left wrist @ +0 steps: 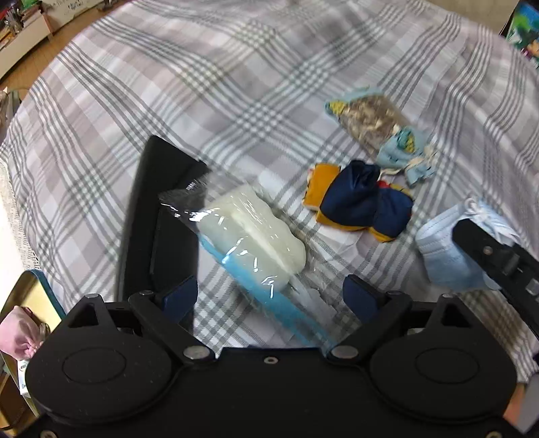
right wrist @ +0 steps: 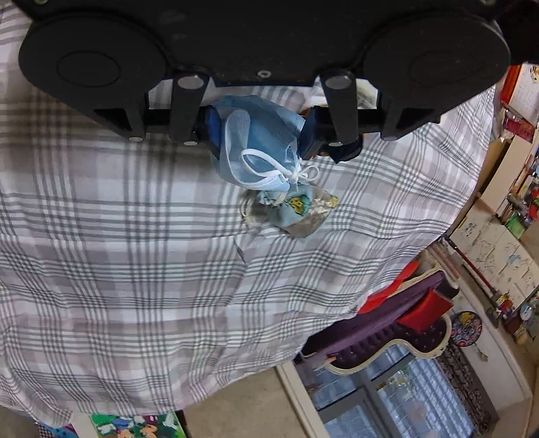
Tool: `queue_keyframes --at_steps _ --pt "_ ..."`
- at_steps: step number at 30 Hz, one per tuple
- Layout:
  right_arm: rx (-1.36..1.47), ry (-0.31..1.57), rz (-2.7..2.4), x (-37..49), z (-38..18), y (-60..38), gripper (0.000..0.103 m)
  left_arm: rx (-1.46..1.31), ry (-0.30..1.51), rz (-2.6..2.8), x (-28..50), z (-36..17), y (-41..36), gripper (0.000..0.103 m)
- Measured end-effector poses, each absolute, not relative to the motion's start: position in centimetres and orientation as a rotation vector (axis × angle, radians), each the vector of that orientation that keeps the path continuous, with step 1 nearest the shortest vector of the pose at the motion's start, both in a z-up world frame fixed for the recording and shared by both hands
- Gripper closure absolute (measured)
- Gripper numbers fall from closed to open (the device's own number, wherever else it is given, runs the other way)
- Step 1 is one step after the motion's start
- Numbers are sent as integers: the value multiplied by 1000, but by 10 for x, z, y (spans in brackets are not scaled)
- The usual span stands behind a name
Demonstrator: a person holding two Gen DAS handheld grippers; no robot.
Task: Organize soft objects
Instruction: 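Grasp the blue face mask with right gripper while left gripper grasps the bagged white sponge brush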
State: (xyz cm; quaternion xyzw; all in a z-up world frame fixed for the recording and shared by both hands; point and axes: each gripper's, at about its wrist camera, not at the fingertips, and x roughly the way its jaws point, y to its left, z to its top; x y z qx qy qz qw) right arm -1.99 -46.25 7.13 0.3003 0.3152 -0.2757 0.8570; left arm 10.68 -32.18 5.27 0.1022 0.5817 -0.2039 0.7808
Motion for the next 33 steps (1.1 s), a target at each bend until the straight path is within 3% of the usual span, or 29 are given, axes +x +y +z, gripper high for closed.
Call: queue_keyframes --at_steps 10,16,17,22,33 --pt "673 678 -604 -21 62 -471 56 280 1322 -435 118 23 -342 14" --pt "677 688 -604 -19 60 -471 56 289 1325 -457 118 19 -347 24" --pt "680 689 -605 -19 59 -472 56 289 1324 -462 117 19 -347 33" --pt "698 694 -610 -19 55 -477 56 289 1309 -496 113 25 -350 48" --pt "723 638 -640 -28 60 -483 56 233 1251 -571 105 65 -344 53"
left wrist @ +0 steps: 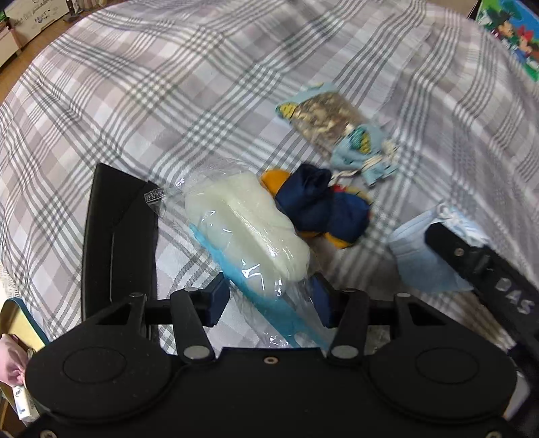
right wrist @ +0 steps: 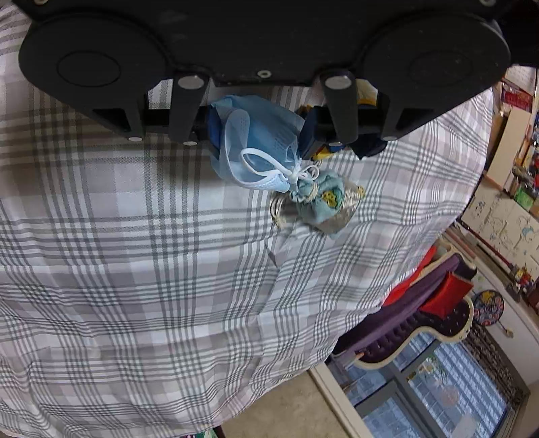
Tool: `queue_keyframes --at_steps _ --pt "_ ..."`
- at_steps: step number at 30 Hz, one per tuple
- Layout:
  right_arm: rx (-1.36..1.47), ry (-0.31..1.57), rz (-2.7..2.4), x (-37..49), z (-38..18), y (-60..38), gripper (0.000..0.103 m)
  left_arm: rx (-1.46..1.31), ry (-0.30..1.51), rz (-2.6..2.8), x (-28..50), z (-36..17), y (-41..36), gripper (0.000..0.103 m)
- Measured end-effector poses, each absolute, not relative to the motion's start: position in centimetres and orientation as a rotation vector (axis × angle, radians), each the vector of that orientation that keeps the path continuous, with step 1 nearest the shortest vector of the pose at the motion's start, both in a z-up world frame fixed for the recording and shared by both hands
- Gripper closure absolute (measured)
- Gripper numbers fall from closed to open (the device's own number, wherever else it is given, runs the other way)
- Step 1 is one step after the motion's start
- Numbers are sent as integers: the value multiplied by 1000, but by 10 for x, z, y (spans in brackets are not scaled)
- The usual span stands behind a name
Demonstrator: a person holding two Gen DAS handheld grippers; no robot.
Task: Organize soft objects
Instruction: 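Grasp the blue face mask with right gripper while left gripper grasps the bagged white sponge brush, then carry the sponge brush and blue mask over the gold tray with both tools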
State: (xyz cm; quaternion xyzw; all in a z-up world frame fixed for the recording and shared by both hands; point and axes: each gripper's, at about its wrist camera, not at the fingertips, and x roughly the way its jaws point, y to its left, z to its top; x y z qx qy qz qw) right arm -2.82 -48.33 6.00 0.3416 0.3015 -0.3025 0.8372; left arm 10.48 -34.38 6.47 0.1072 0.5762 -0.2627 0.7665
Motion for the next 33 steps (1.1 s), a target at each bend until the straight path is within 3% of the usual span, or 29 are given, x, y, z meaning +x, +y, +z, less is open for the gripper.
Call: queue_keyframes --at_steps 17,33 --pt "695 620 -646 -32 62 -484 56 178 1189 -634 74 119 -305 52" --pt "556 550 -631 -31 75 -455 56 129 1197 -525 38 126 -192 52"
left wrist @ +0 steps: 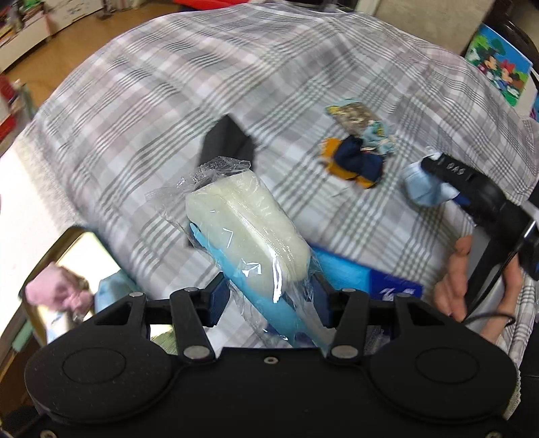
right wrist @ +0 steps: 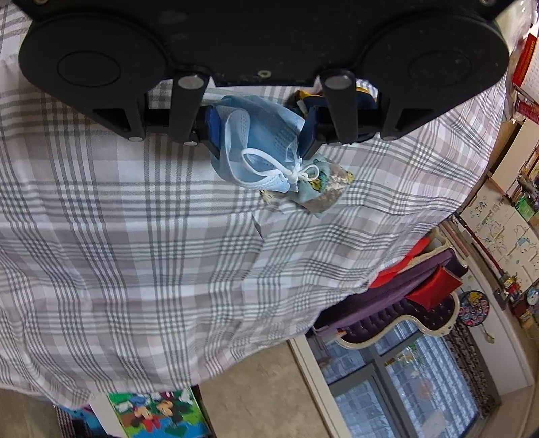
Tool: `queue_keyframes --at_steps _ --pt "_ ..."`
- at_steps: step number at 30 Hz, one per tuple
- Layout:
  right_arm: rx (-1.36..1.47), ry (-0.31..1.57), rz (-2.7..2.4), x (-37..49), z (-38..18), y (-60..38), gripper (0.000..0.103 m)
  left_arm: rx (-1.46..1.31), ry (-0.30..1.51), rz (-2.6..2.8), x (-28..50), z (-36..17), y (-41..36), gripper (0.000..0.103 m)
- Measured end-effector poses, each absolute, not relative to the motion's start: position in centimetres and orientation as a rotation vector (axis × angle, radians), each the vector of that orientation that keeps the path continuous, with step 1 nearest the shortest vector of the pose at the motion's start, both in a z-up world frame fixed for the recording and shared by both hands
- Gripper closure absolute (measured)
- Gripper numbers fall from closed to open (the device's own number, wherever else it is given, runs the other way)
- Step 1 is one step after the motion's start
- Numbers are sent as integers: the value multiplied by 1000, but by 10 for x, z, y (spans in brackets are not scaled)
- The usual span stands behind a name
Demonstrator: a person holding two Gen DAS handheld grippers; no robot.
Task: Organize soft objects
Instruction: 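Carry the sponge brush and blue mask over the gold tray with both tools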
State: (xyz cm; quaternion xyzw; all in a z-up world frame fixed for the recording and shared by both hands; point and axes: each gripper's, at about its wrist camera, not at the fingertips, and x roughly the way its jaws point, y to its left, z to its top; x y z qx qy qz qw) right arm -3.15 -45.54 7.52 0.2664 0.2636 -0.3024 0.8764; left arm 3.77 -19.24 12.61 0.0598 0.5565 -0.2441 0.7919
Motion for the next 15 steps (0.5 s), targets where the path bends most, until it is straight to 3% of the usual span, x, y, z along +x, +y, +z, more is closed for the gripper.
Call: queue_keyframes --at_steps 15 --pt "460 511 -580 -25 78 -430 57 12 1254 -303 29 94 -63 52"
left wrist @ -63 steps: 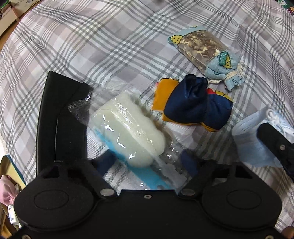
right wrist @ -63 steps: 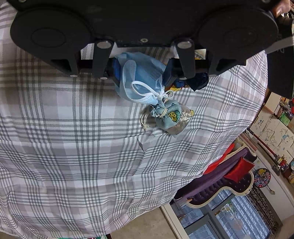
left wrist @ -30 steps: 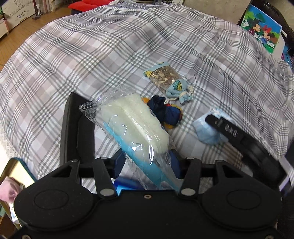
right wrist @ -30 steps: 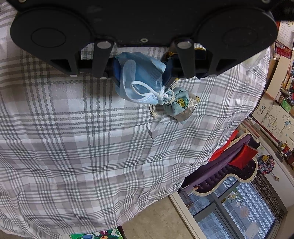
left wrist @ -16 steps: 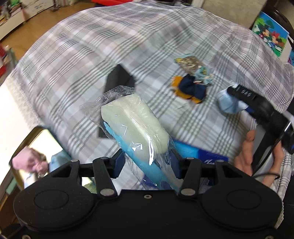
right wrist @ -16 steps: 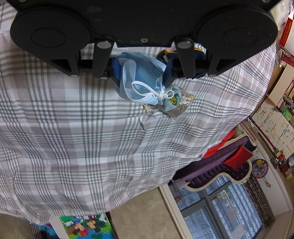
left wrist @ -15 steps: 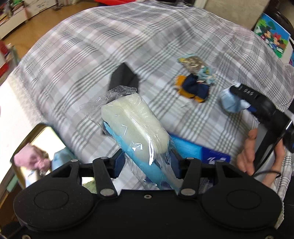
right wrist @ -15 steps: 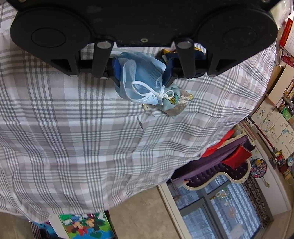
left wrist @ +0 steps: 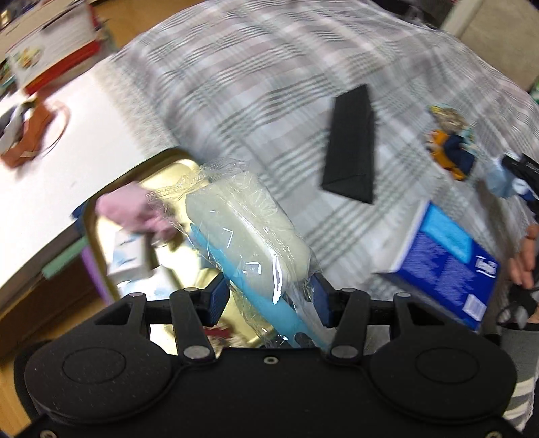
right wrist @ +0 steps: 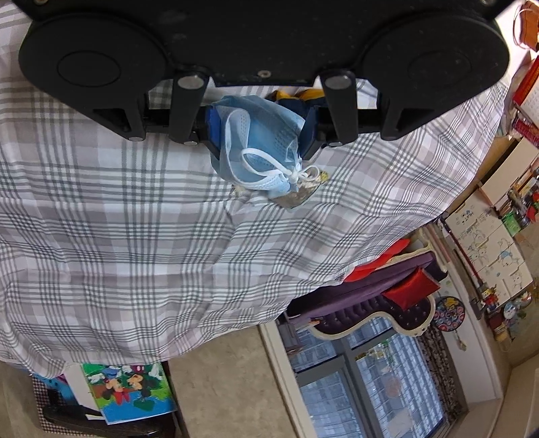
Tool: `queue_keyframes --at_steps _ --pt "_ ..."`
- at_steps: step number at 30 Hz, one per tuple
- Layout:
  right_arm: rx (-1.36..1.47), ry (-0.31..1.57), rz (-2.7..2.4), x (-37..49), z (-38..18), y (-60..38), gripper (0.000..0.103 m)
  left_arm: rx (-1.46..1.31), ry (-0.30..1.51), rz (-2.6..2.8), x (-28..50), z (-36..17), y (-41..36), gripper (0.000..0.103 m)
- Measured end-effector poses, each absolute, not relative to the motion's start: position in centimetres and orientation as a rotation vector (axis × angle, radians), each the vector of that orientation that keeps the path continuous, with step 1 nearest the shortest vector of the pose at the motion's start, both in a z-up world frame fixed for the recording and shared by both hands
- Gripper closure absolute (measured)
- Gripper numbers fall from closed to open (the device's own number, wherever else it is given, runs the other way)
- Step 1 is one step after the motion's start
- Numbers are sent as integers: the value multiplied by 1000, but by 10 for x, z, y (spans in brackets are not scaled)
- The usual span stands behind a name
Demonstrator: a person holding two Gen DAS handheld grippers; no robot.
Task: Organize soft objects
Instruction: 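Carry the sponge brush and blue mask over the gold tray with both tools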
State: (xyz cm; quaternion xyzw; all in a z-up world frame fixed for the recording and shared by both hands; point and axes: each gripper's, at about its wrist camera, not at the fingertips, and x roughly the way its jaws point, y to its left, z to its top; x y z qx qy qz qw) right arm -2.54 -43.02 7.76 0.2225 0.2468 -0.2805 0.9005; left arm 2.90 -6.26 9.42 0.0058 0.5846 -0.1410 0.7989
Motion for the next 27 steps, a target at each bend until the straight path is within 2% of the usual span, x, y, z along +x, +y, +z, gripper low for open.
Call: queue_keyframes --at_steps 8,16,21,27 --pt "348 482 -575 -30 101 -401 58 -69 1236 -157 41 82 1 52" --pt "332 511 -361 -45 138 -338 58 -142 1253 -108 62 63 27 52" --pt "335 603 -141 -43 146 -286 58 -179 1256 -80 77 57 36 52" --pt "310 772 58 -31 128 -229 58 -186 1261 -64 92 46 38 52"
